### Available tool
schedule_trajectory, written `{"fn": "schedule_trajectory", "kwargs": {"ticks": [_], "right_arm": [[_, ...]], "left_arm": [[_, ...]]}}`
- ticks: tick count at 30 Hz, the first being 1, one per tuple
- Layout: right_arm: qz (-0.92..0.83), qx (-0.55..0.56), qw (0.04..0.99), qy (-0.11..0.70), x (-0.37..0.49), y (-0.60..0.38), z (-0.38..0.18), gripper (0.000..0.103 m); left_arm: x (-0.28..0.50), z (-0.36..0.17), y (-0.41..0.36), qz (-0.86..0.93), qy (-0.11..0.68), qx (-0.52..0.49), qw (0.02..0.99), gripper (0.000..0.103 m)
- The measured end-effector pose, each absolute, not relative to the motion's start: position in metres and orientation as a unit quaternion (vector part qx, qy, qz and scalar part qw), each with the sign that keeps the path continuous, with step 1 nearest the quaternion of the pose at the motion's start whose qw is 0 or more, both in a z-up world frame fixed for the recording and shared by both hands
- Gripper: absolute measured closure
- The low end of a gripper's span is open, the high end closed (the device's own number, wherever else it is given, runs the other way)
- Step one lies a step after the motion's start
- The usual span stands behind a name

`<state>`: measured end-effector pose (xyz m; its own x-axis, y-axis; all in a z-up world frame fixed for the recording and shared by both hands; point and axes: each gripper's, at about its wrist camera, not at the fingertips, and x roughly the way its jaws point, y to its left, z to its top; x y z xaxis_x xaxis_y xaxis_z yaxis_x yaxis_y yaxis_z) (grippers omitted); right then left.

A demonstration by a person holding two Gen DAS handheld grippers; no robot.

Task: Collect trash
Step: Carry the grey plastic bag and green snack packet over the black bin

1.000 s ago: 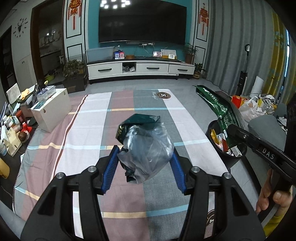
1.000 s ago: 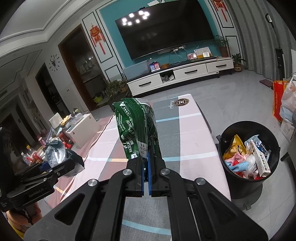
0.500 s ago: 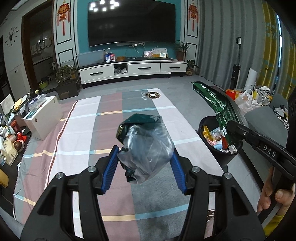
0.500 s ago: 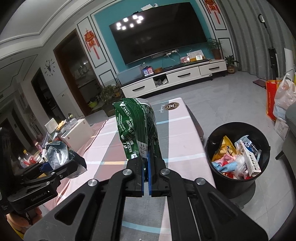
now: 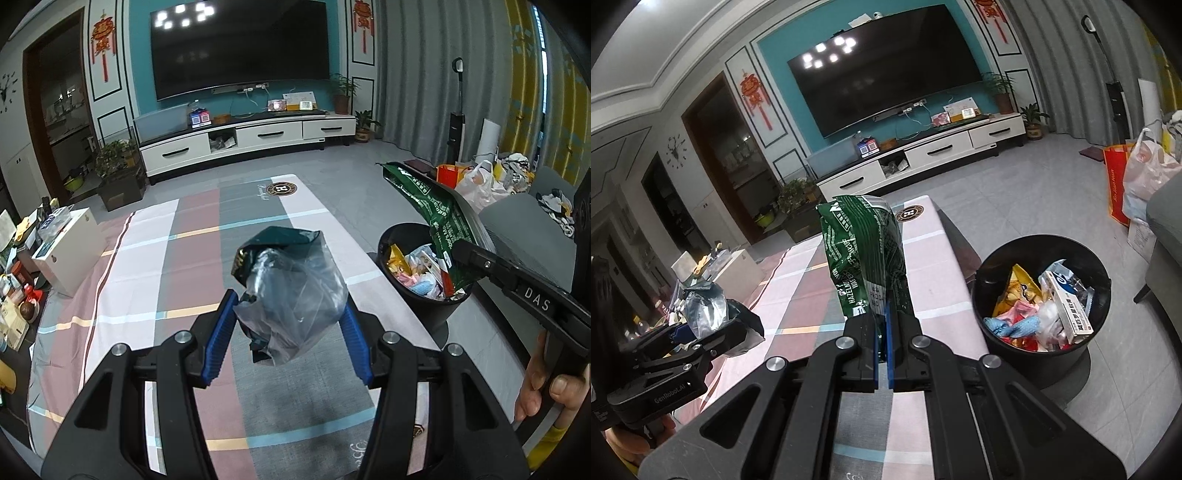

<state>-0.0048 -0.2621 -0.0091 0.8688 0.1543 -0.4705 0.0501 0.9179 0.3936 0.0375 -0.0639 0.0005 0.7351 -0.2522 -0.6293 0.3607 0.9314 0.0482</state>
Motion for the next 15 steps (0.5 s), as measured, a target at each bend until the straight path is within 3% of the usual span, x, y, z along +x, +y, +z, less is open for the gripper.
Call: {"fn": "schedule_trajectory", "kwargs": {"ticks": [15], "right_arm": [[0.003,0.226,0.942,0.248,-0.020,-0.293,-0.015,0.099]], "left_arm": [[0.042,-0.004,-0.103,-0.190,0.324,0.110,0.920,0.047]]}}
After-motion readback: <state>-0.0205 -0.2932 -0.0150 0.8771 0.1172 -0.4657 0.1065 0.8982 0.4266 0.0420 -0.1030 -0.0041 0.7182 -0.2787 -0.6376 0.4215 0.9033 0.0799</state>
